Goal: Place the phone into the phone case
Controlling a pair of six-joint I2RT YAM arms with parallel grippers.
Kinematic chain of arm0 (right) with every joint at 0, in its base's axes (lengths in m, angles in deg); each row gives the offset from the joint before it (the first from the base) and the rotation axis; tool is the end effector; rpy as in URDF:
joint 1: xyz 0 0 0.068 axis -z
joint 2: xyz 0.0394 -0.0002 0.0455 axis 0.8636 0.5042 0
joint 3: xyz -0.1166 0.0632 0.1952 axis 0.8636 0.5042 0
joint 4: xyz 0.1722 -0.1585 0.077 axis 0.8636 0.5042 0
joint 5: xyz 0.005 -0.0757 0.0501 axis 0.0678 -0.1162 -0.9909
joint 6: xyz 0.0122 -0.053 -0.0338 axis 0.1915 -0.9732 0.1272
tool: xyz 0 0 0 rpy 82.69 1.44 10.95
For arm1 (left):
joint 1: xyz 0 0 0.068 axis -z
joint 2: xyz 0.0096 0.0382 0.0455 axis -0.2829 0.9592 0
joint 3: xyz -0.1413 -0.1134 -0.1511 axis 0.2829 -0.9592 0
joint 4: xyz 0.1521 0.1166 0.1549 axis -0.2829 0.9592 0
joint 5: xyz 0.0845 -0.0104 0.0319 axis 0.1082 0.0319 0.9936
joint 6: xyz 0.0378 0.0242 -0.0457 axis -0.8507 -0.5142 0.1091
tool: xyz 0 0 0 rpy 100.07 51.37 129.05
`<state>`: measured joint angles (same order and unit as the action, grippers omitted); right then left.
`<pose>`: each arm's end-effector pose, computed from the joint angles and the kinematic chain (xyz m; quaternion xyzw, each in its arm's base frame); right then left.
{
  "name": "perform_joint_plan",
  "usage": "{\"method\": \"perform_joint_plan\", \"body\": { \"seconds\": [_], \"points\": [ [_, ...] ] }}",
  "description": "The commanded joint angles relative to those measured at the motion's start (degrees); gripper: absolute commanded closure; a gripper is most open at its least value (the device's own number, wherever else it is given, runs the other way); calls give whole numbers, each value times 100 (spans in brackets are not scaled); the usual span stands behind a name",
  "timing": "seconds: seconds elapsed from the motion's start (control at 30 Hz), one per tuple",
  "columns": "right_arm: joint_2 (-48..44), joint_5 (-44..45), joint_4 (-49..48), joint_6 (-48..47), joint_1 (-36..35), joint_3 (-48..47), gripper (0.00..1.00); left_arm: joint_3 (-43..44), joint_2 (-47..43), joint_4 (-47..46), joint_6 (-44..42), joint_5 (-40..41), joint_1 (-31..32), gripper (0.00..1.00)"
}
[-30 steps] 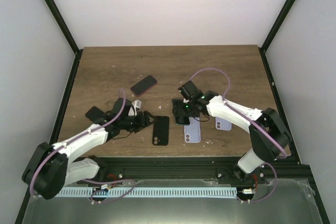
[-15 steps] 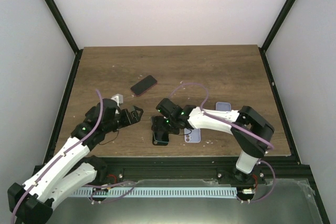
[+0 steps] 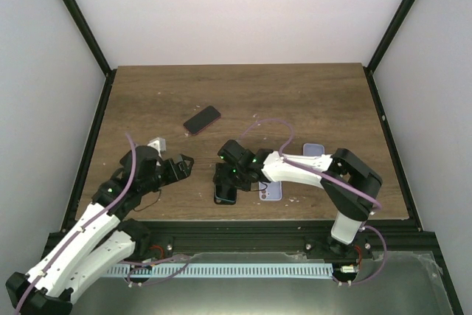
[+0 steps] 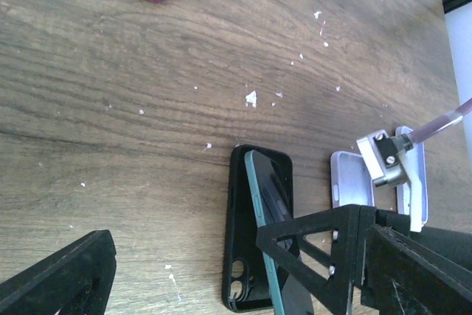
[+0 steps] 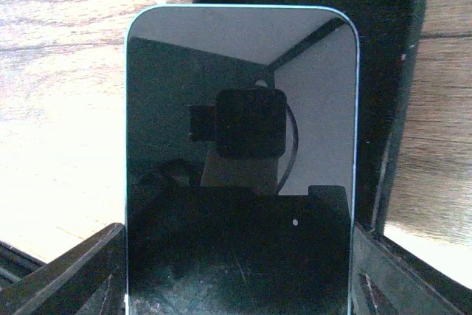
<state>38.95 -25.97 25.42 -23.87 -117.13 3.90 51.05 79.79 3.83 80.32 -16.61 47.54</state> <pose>0.1735 0.2826 0.1336 0.0244 0.9652 0.2490 0.0768 0.1437 -0.0887 0.2236 -0.0921 0.8979 -0.2739 0.3320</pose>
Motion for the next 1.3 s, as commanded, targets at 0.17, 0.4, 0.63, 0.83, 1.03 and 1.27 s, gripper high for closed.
{"method": "perform_joint_plan", "body": {
  "seconds": [0.17, 0.4, 0.63, 0.83, 1.03, 1.27],
  "points": [
    [-168, 512, 461, 193, -58, -126, 40, -456, 64, -426, 221, -565, -18, 11],
    [7, 494, 487, 213, -60, -169, 40, -673, 98, -647, 310, -792, -18, 14],
    [94, 619, 660, 297, -60, -340, 35, -954, 244, -897, 386, -1017, -18, 18],
    [339, 584, 686, 319, -66, -496, 33, -1026, 146, -953, 411, -1033, -18, 19],
    [472, 683, 693, 308, -78, -565, 28, -1051, 175, -968, 410, -1032, -18, 20],
    [619, 734, 634, 166, -85, -559, 25, -1053, 196, -1014, 418, -1033, -20, 20]
  ]
}}
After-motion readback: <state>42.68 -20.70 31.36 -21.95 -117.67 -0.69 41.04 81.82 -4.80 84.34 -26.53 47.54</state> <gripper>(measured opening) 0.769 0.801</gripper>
